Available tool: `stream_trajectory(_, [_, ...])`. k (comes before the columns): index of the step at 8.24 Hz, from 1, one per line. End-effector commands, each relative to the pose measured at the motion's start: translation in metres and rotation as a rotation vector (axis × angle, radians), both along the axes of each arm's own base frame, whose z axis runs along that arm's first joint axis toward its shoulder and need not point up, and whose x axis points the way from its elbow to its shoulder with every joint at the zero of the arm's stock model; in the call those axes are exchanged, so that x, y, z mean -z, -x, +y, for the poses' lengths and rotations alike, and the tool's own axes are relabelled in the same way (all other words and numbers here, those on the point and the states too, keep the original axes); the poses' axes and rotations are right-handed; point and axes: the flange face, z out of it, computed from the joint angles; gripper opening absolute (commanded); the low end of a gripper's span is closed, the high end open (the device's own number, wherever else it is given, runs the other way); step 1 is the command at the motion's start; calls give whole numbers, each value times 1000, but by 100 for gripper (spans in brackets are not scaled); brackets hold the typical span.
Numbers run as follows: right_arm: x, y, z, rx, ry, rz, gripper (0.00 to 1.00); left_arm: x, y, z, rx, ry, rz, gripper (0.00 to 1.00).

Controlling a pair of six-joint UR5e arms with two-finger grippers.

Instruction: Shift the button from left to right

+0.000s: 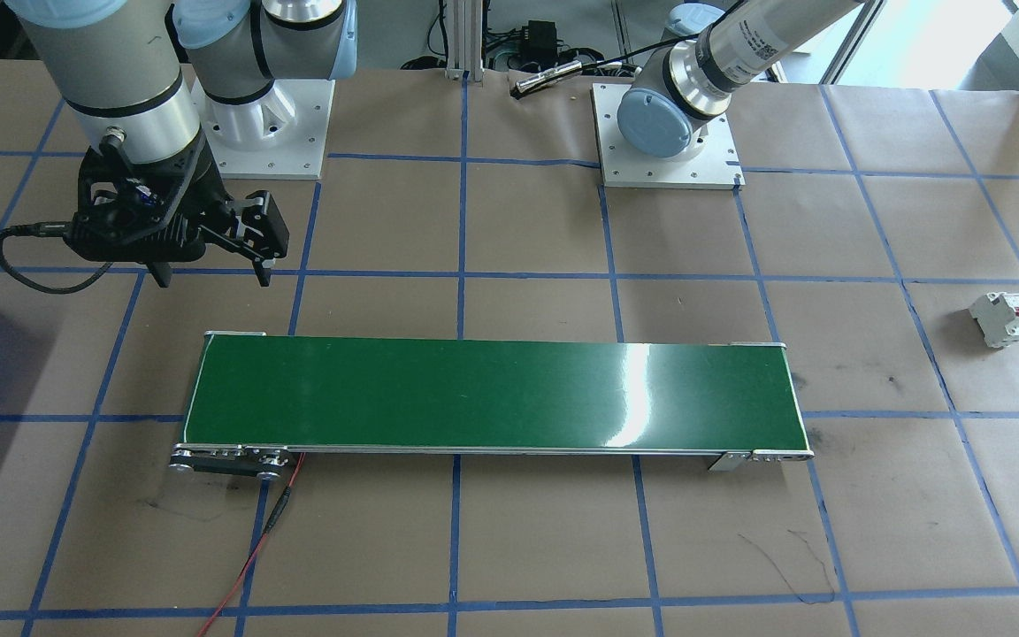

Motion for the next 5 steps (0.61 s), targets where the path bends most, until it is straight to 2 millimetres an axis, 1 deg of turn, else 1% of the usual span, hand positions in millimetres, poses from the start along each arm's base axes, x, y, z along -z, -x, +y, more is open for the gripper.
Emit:
stream_trajectory(1, [1,-1,0,-1,-2,0,100,-74,103,-35,-188,-16,27,13])
stream_trajectory(2, [1,0,0,0,-2,0,100,-102,153,-49,-287,-12,20,13])
stream_trajectory(3, [0,0,0,0,0,0,100,-128,204,-63,-333,18,-3,13])
stream_trajectory(4, [1,-1,0,-1,-2,0,100,-138,258,-72,-444,20,6,13])
stream_trajectory(5, [1,0,0,0,-2,-1,100,-132,312,-77,-578,-13,26,13])
